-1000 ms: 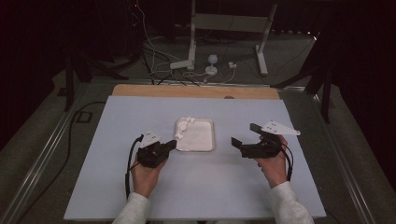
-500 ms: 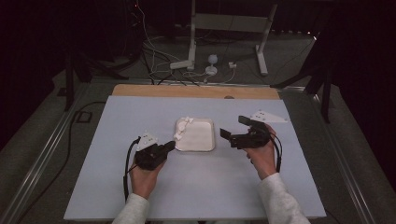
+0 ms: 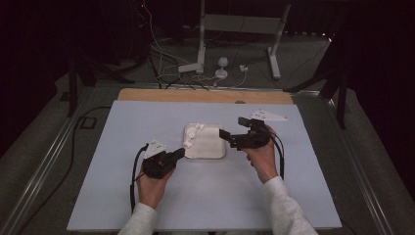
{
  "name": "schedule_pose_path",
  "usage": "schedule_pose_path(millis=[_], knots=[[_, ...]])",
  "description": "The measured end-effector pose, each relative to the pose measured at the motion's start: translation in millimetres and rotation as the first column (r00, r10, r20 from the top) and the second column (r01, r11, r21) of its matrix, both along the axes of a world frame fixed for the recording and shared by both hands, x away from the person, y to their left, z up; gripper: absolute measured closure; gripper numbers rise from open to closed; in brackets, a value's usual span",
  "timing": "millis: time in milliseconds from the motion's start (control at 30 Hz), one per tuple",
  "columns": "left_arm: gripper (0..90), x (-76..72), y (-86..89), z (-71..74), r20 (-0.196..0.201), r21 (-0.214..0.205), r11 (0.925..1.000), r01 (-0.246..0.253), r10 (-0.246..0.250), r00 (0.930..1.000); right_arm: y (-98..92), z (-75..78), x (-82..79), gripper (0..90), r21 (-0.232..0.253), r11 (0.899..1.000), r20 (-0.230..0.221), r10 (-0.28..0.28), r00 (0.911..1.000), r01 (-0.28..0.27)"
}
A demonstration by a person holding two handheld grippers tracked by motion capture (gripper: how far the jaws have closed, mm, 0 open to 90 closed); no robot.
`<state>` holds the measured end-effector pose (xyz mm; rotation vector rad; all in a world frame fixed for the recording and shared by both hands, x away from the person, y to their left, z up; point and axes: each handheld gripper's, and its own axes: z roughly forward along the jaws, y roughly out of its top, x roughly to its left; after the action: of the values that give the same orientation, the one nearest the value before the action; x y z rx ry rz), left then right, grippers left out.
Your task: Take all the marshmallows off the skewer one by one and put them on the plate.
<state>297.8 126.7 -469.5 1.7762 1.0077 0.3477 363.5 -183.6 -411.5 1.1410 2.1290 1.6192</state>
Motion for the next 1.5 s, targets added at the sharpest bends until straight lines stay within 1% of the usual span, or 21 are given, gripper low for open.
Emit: schedule_pose_path(millis=[67,100,200,267,433,533,567,600,733,767,900,933,967,1100,1200,1233,1333,1400,1433,1467,1500], knots=[[90.0,0.3,0.1,0.1,0.0,-0.001,1.0,0.0,0.0,1.0,0.8,-0.3,0.5,0.0,0.003,1.0,-0.003,-0.001,1.0,0.001],[90.0,-0.2,-0.4,0.1,0.002,0.0,1.0,0.0,0.0,1.0,2.6,-1.4,2.6,0.0,0.017,1.0,-0.011,0.0,0.9999,0.001],[90.0,-0.7,-1.2,0.5,0.005,-0.001,1.0,0.001,-0.001,1.0,4.9,-2.9,5.2,0.7,0.029,1.0,-0.028,0.002,0.9996,-0.001],[90.0,-1.0,-2.0,0.5,0.009,-0.002,1.0,0.004,-0.004,1.0,5.6,-3.4,5.9,1.0,0.029,1.0,-0.033,0.006,0.9994,-0.005],[90.0,-1.6,-5.1,0.4,0.015,-0.003,0.9999,0.012,-0.012,0.9998,17.2,-5.7,11.4,6.2,0.015,0.999,-0.068,0.04,0.9968,-0.039],[90.0,-2.3,-6.8,0.5,0.023,-0.002,0.9998,0.019,-0.019,0.9995,22.8,-6.8,14.4,14.0,0.02,0.998,-0.092,0.062,0.9939,-0.06],[90.0,-2.3,-6.8,0.5,0.023,-0.002,0.9998,0.019,-0.019,0.9995,22.8,-6.8,14.4,14.0,0.02,0.998,-0.092,0.062,0.9939,-0.06],[90.0,-2.7,-7.2,0.4,0.025,-0.003,0.9997,0.023,-0.023,0.9994,27.3,-8.2,16.9,21.1,0.042,0.997,-0.118,0.07,0.9905,-0.065],[90.0,-3.4,-8.6,0.1,0.033,-0.003,0.9995,0.032,-0.031,0.9989,35.4,-12.3,21.0,36.1,0.054,0.995,-0.158,0.095,0.9829,-0.087],[90.0,-3.9,-10.2,-0.2,0.038,-0.002,0.9991,0.042,-0.042,0.9984,37.1,-13.2,21.9,40.5,0.058,0.994,-0.165,0.099,0.9814,-0.091],[90.0,-4.9,-12.7,-0.7,0.05,-0.001,0.9983,0.058,-0.057,0.9971,41.6,-17.8,25.7,51.3,0.12,0.987,-0.203,0.126,0.971,-0.103],[90.0,-5.3,-13.5,-0.7,0.055,-0.003,0.9981,0.061,-0.061,0.9967,41.6,-17.8,25.7,51.3,0.12,0.987,-0.203,0.126,0.971,-0.103],[90.0,-5.6,-13.8,-0.7,0.059,-0.005,0.998,0.063,-0.063,0.9962,43.1,-20.9,27.3,56.2,0.159,0.982,-0.234,0.141,0.9619,-0.106],[90.0,-6.0,-12.8,-0.7,0.068,-0.011,0.9977,0.066,-0.066,0.9955,44.0,-24.6,28.8,69.2,0.217,0.971,-0.288,0.163,0.9435,-0.101],[90.0,-5.8,-11.2,-1.6,0.073,-0.014,0.9972,0.073,-0.072,0.9947,43.6,-26.0,29.7,72.0,0.247,0.964,-0.324,0.176,0.9295,-0.096],[90.0,-5.8,-11.2,-1.6,0.073,-0.014,0.9972,0.073,-0.072,0.9947,43.6,-26.1,30.0,72.6,0.253,0.963,-0.331,0.18,0.9265,-0.096],[90.0,-5.4,-11.4,-2.1,0.081,-0.014,0.9964,0.083,-0.082,0.9933,42.8,-24.6,29.6,74.4,0.262,0.96,-0.329,0.183,0.9263,-0.096],[90.0,-5.2,-11.4,-2.6,0.092,-0.006,0.9959,0.09,-0.089,0.9917,42.0,-22.2,28.4,76.4,0.273,0.958,-0.322,0.177,0.9301,-0.088],[90.0,-5.1,-11.0,-3.0,0.098,0.001,0.9956,0.094,-0.094,0.9908,42.0,-22.2,28.4,76.4,0.273,0.958,-0.322,0.177,0.9301,-0.088],[90.0,-4.8,-11.2,-3.5,0.1,0.001,0.9951,0.099,-0.099,0.9901,41.7,-19.9,27.0,77.2,0.272,0.959,-0.315,0.163,0.9349,-0.075],[90.0,-4.9,-11.4,-3.8,0.099,-0.004,0.9948,0.102,-0.101,0.99,41.5,-19.4,26.6,77.4,0.274,0.959,-0.311,0.159,0.9371,-0.072]])
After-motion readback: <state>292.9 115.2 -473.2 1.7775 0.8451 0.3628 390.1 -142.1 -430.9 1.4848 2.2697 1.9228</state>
